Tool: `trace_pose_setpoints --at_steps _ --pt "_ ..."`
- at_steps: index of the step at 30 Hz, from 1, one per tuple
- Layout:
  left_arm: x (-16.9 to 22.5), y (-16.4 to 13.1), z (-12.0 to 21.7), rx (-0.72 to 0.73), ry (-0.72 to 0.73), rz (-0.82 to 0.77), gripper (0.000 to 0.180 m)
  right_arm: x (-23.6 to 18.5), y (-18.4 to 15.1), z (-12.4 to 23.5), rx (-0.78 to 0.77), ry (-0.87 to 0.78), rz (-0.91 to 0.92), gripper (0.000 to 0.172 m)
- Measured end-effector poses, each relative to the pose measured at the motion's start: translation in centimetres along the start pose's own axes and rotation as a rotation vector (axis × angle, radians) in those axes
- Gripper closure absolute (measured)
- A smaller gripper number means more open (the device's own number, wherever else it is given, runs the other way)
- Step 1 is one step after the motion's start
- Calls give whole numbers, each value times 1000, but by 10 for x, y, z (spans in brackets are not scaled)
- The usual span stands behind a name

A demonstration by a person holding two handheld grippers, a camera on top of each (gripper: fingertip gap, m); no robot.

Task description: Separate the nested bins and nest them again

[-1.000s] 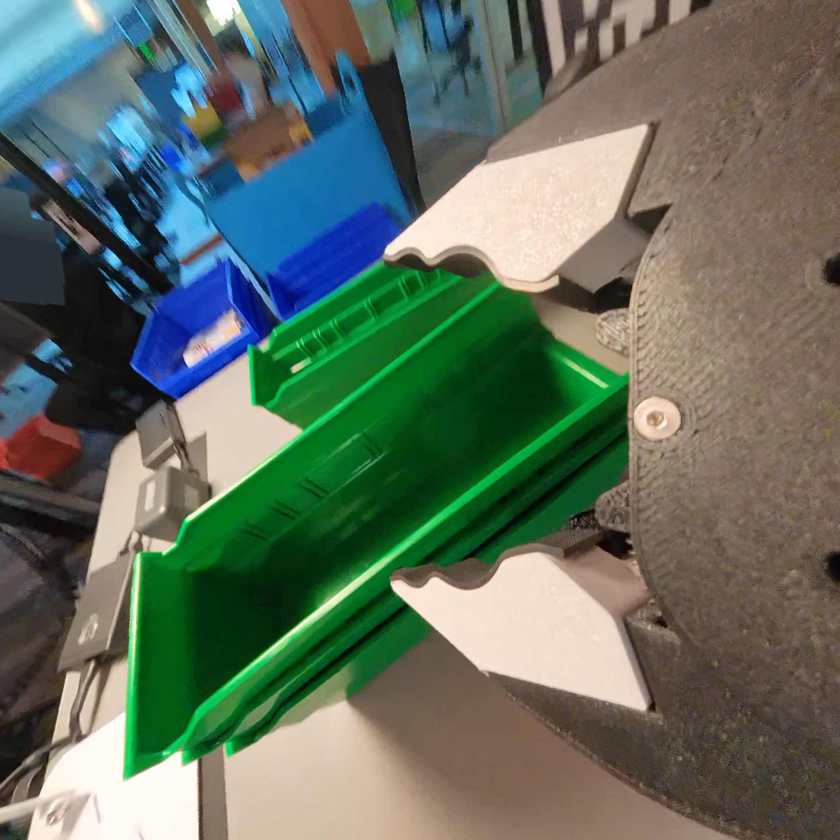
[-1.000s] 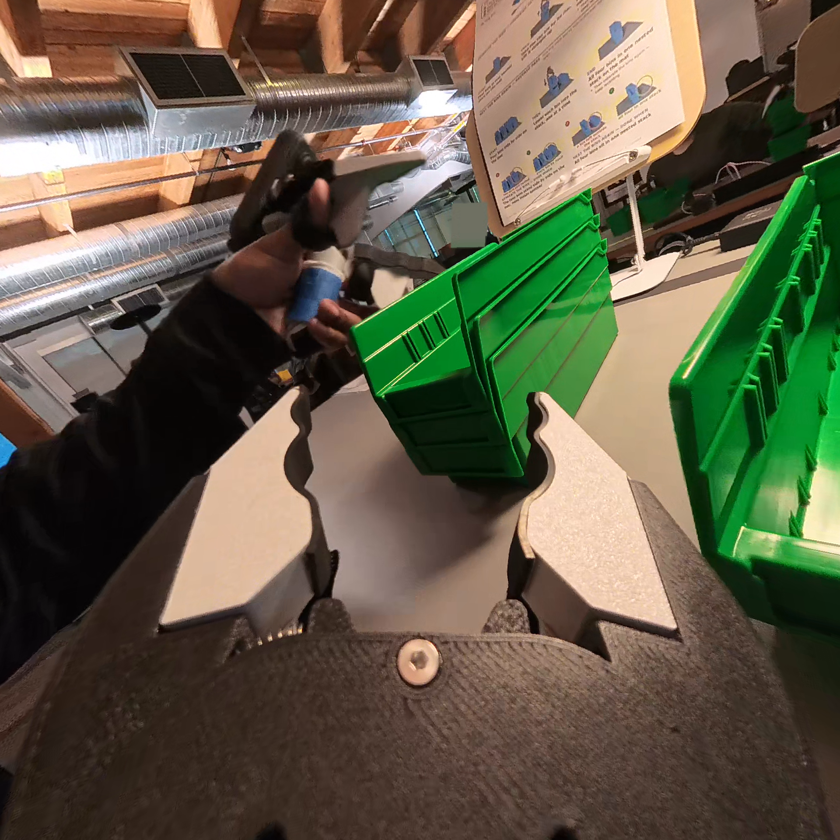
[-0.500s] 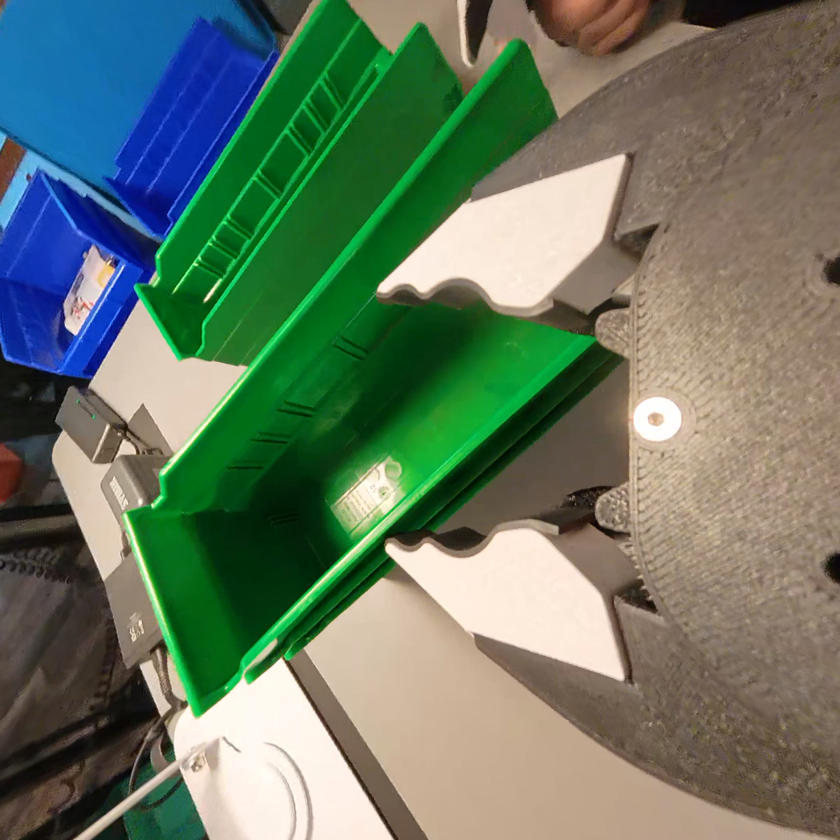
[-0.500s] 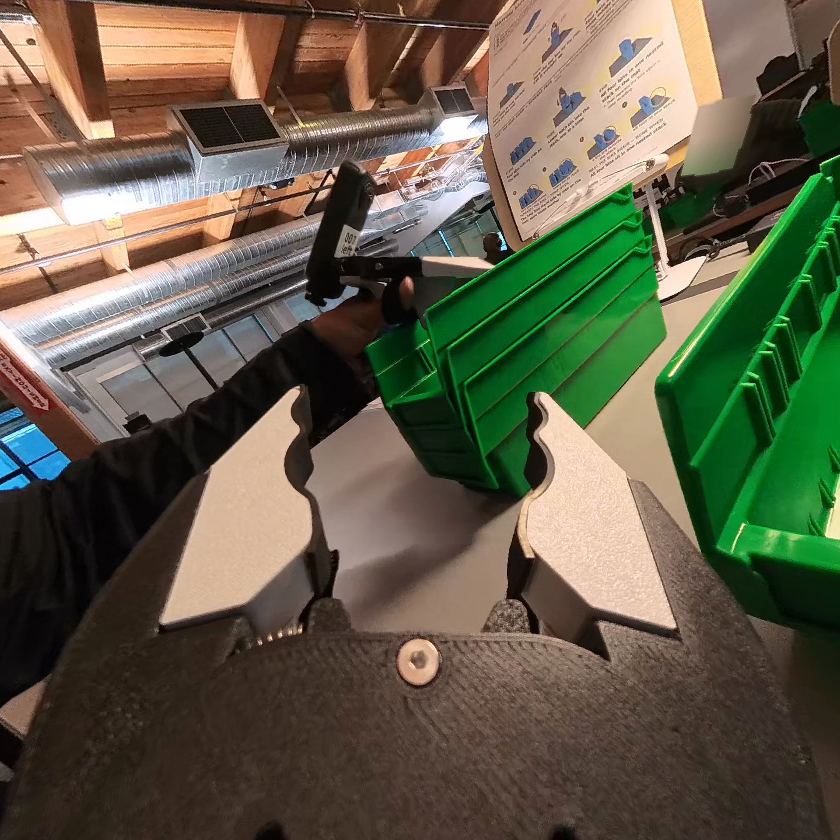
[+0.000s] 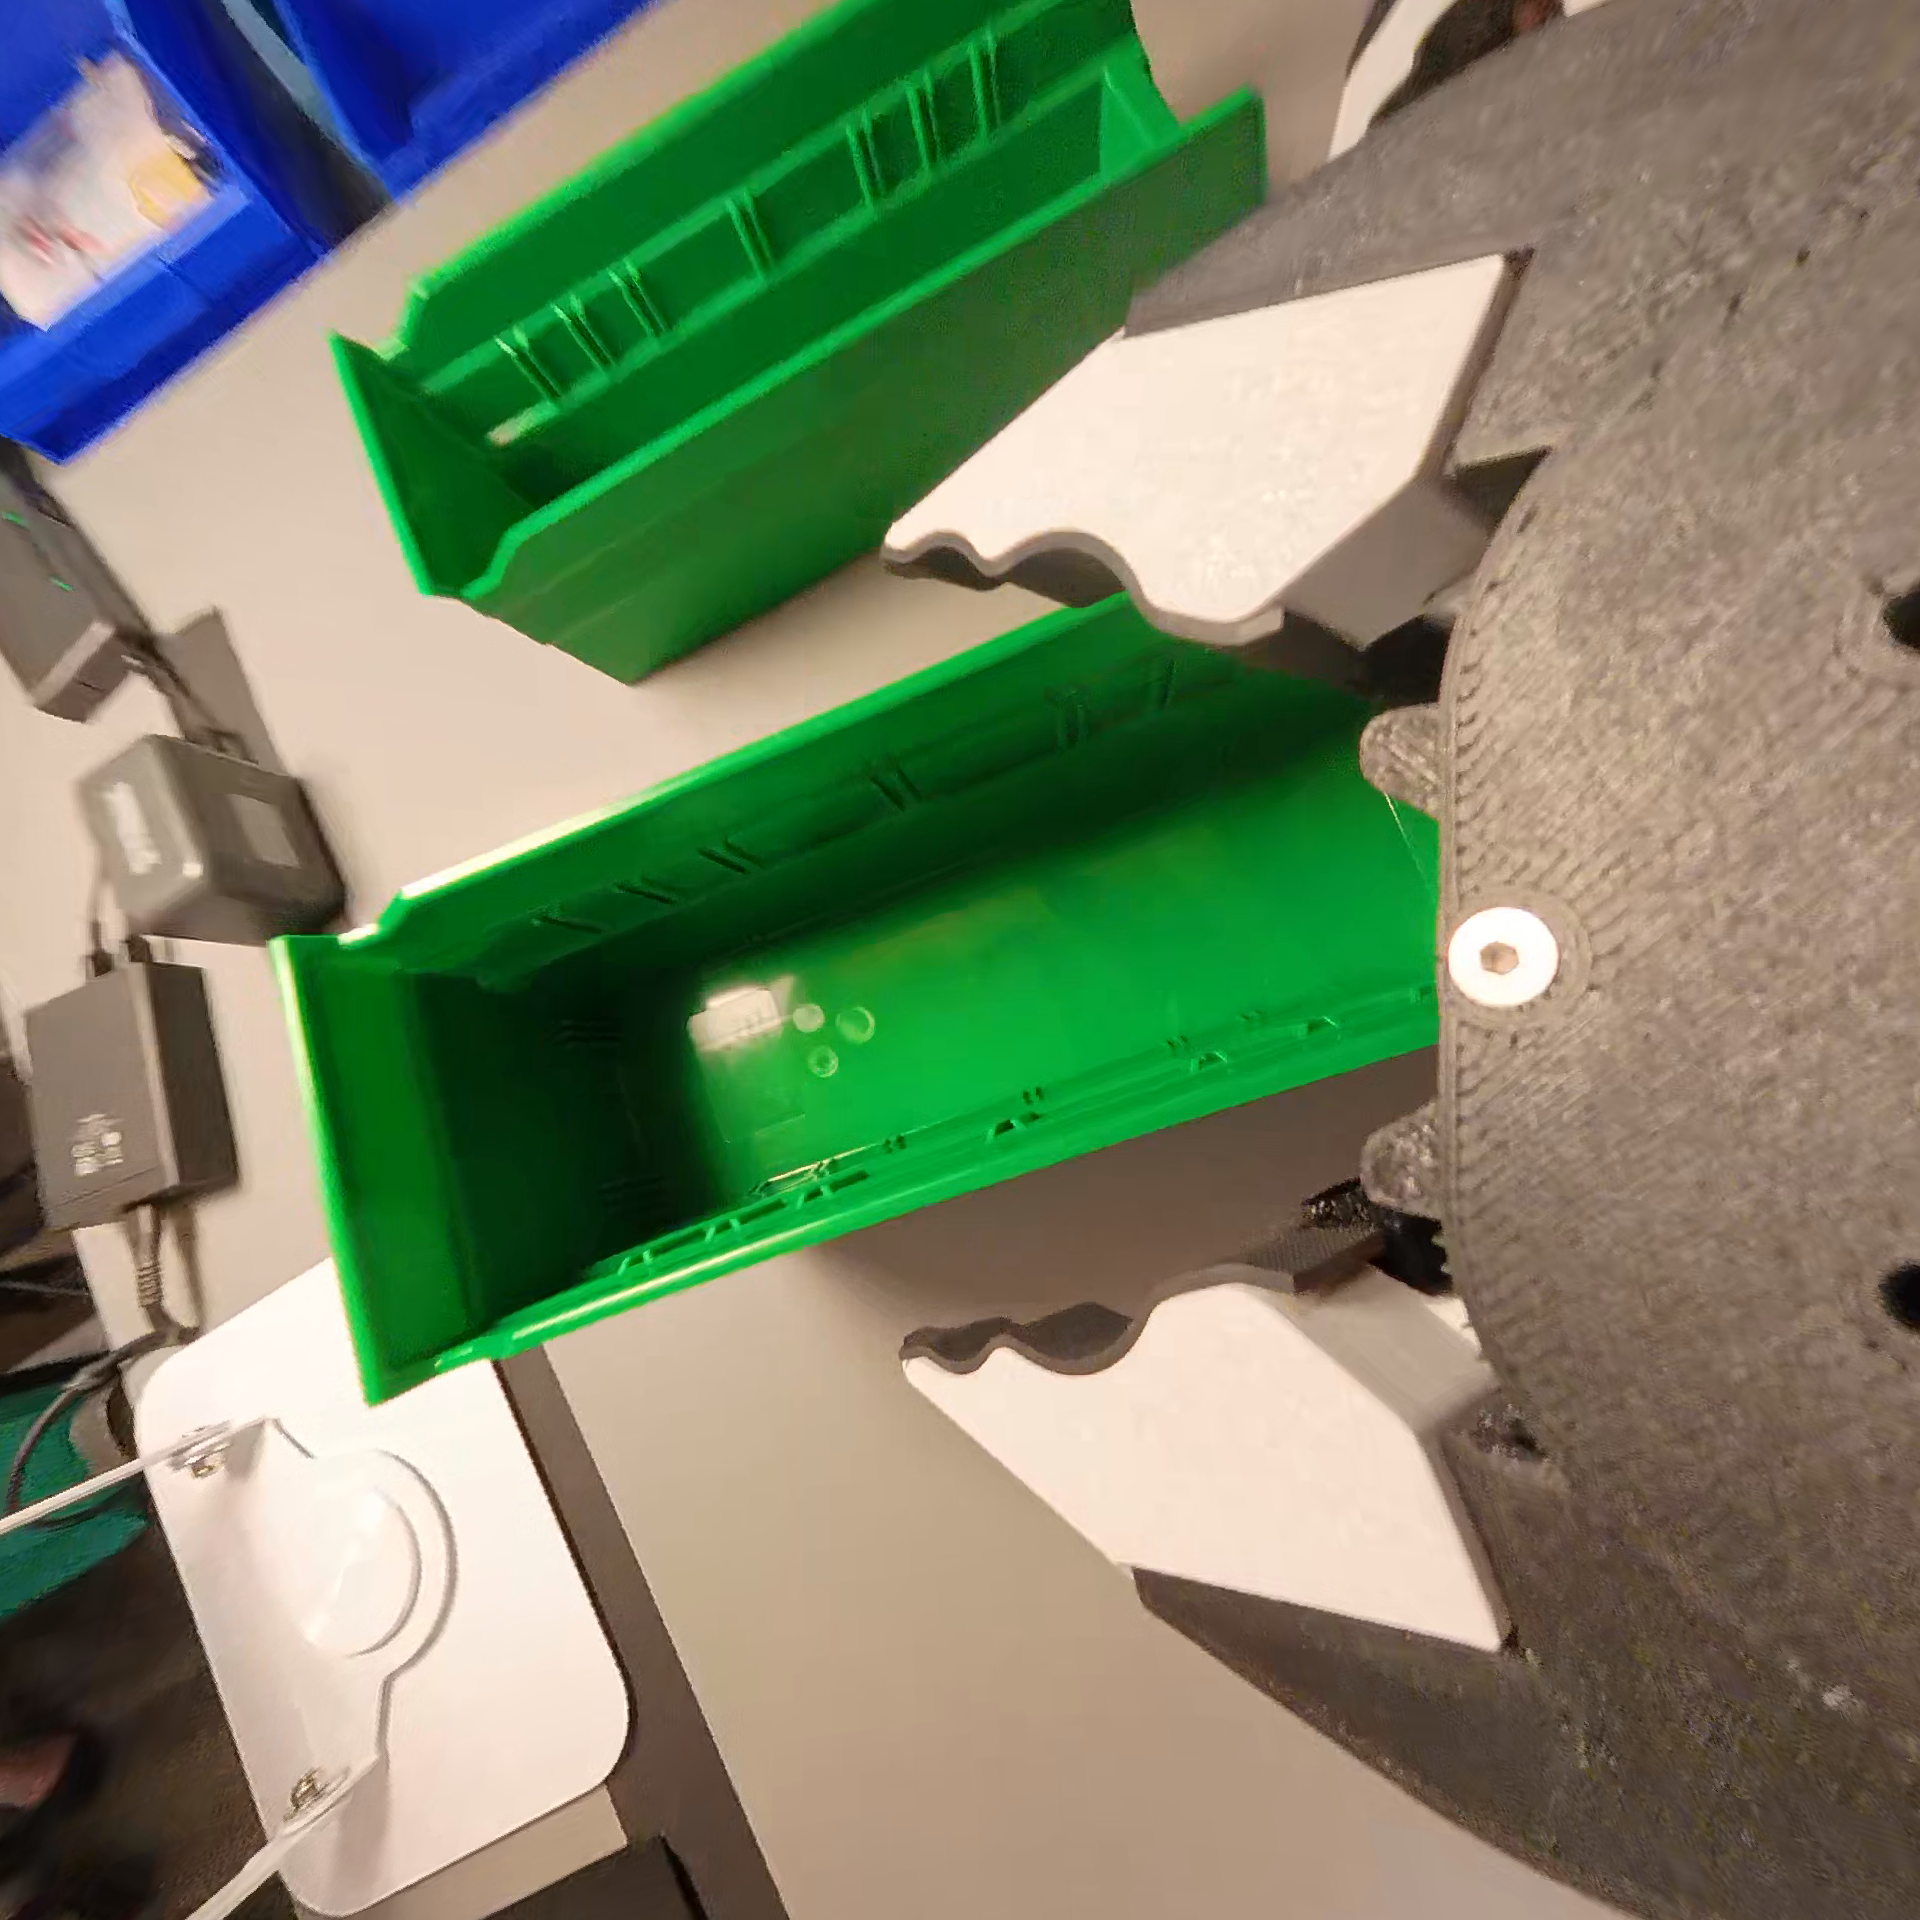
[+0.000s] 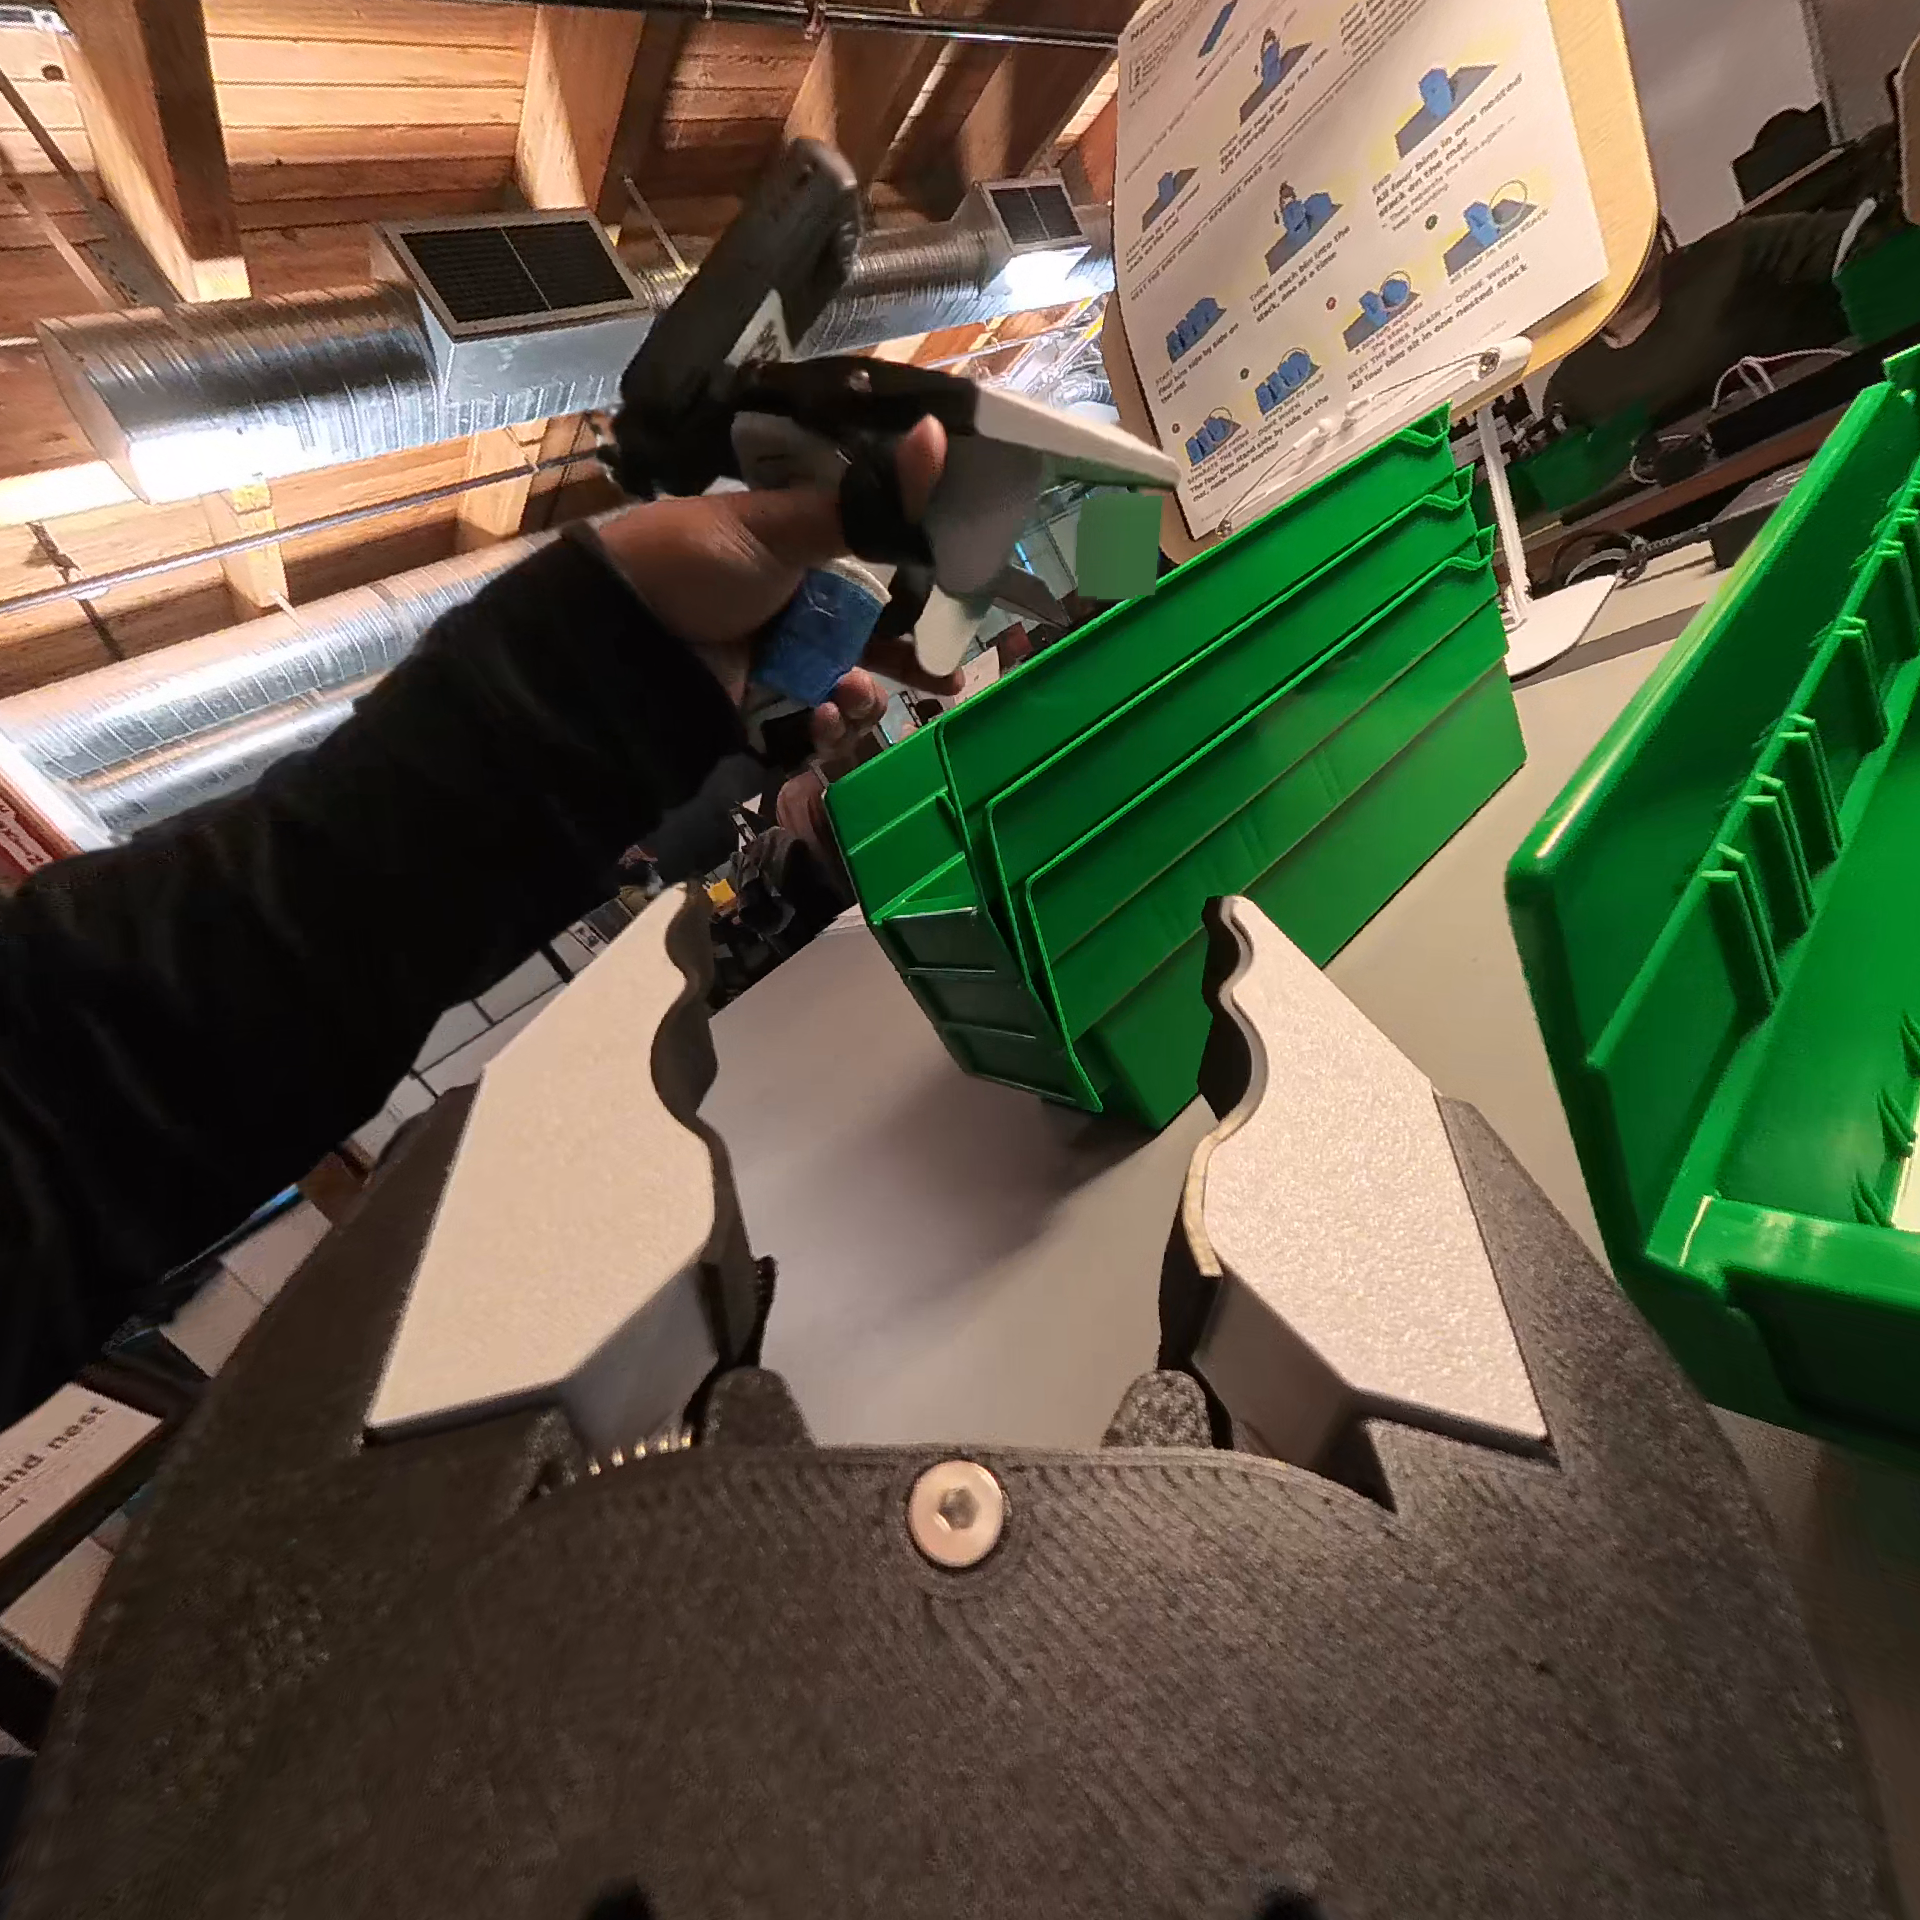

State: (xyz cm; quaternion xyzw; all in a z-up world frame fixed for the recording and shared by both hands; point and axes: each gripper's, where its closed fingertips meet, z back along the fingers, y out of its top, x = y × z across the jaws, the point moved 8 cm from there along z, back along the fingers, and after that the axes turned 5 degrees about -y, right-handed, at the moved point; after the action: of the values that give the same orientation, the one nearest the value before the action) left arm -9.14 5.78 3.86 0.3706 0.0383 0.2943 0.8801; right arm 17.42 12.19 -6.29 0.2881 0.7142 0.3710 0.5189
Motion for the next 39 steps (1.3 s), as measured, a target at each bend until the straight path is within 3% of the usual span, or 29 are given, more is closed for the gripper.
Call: trace_pose_setpoints --at_steps 11,29,39 --pt "18 -1 -24 -187 169 -133 57 2 2 2 5 38 -47 77" --pt "18 -14 -25 -235 133 -83 49 3 3 2 9 60 -70 77" --pt "17 -10 -21 -221 132 -109 67 3 3 3 9 64 -73 77"
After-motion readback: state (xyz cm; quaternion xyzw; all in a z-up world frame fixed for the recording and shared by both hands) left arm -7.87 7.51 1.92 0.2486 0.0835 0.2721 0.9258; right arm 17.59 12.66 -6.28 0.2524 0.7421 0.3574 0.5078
